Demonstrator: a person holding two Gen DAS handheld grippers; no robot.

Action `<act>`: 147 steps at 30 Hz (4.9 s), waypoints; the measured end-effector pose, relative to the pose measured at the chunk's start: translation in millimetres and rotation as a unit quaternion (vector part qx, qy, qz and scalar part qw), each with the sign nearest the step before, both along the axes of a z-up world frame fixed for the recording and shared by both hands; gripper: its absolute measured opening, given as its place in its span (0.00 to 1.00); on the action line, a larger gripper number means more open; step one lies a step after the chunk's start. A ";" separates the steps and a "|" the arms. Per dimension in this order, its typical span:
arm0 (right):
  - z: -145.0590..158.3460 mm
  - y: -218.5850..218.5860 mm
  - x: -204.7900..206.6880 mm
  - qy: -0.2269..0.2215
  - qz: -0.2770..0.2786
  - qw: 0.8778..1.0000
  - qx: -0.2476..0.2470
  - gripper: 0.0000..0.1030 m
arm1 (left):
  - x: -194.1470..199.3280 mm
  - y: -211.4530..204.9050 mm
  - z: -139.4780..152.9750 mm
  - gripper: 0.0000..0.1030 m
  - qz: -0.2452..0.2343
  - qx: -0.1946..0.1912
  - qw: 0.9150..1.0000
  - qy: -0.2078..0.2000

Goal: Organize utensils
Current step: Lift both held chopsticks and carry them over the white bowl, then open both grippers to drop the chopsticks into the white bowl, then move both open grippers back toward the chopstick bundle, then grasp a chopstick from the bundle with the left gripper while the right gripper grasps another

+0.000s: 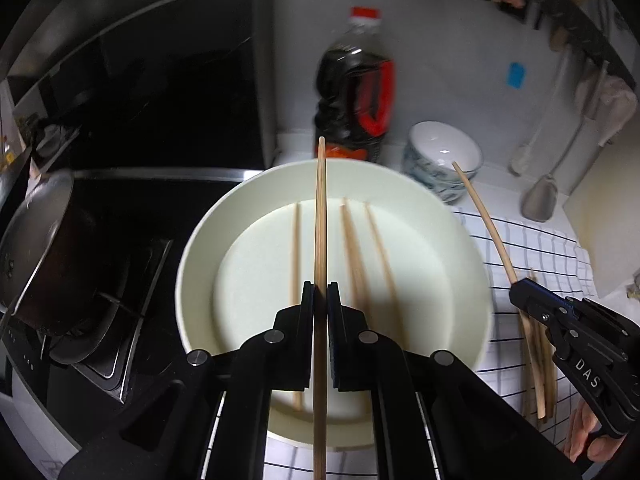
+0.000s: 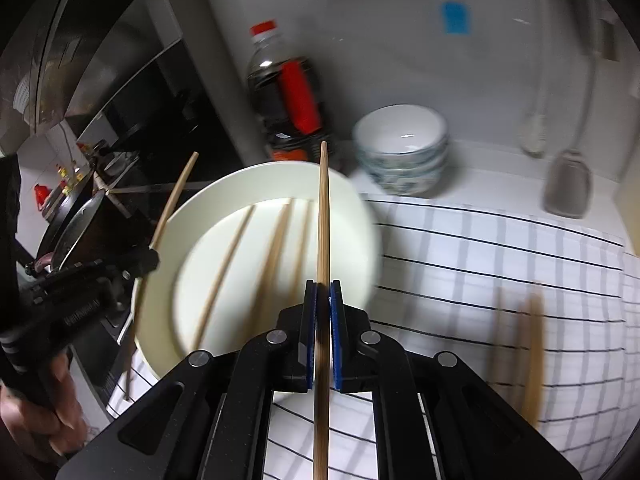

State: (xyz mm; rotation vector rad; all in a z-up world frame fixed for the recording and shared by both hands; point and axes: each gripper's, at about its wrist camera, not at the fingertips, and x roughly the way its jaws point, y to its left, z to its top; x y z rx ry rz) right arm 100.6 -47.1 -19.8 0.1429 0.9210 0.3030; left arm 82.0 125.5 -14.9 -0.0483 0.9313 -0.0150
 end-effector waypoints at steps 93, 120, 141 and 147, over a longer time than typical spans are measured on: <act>-46.6 -163.5 -132.8 0.025 -0.134 0.985 -0.109 0.63 | -78.6 -148.0 -31.4 0.93 -0.055 -0.020 0.998 0.029; -110.6 -198.9 -110.3 0.049 -0.130 0.983 -0.122 0.63 | -63.5 -217.9 -111.9 0.94 -0.076 0.022 0.994 0.076; -114.8 -190.4 -112.3 0.035 -0.107 0.982 -0.152 0.63 | -57.5 -223.6 -126.0 0.94 -0.072 0.025 0.993 0.085; -118.5 -199.1 -108.5 0.041 -0.113 0.980 -0.159 0.63 | -56.5 -227.0 -127.3 0.94 -0.074 0.025 0.993 0.084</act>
